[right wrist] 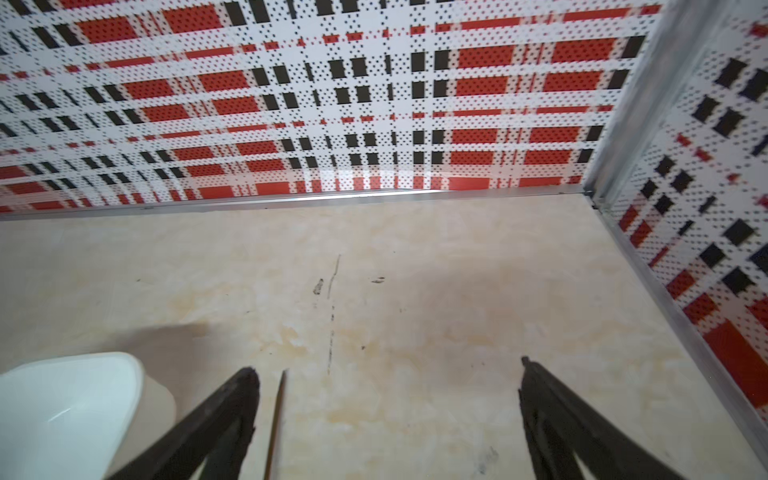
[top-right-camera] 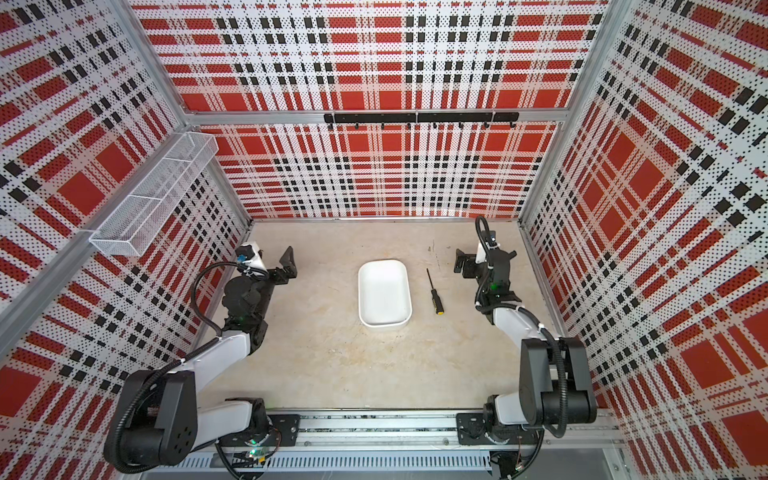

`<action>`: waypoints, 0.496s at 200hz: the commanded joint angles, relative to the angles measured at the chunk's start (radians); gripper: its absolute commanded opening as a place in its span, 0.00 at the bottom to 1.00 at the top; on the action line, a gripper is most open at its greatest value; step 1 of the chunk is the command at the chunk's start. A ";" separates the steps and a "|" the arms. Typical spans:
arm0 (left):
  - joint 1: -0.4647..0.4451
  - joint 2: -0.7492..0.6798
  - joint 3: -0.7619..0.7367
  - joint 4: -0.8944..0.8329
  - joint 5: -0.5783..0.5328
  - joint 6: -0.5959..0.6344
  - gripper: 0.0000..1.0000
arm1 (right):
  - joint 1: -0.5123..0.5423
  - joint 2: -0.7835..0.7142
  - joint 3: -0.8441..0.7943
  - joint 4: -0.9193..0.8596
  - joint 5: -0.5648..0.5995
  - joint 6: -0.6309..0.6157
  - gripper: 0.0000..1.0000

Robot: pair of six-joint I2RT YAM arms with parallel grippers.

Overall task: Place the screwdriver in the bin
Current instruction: 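Move the right gripper over the black-and-yellow screwdriver handle while the left arm lifts slightly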

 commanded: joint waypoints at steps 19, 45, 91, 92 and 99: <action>-0.046 0.032 0.061 -0.246 0.228 -0.148 0.98 | 0.051 0.102 0.154 -0.499 -0.213 0.037 1.00; -0.092 0.080 0.102 -0.350 0.270 -0.190 0.98 | 0.105 0.176 0.190 -0.559 -0.273 0.019 1.00; -0.163 0.122 0.116 -0.421 0.289 -0.240 0.98 | 0.180 0.283 0.234 -0.632 -0.202 0.017 1.00; -0.164 0.122 0.116 -0.421 0.290 -0.241 0.98 | 0.181 0.284 0.234 -0.632 -0.199 0.018 1.00; -0.171 0.127 0.117 -0.431 0.301 -0.245 0.98 | 0.185 0.290 0.234 -0.637 -0.183 0.018 1.00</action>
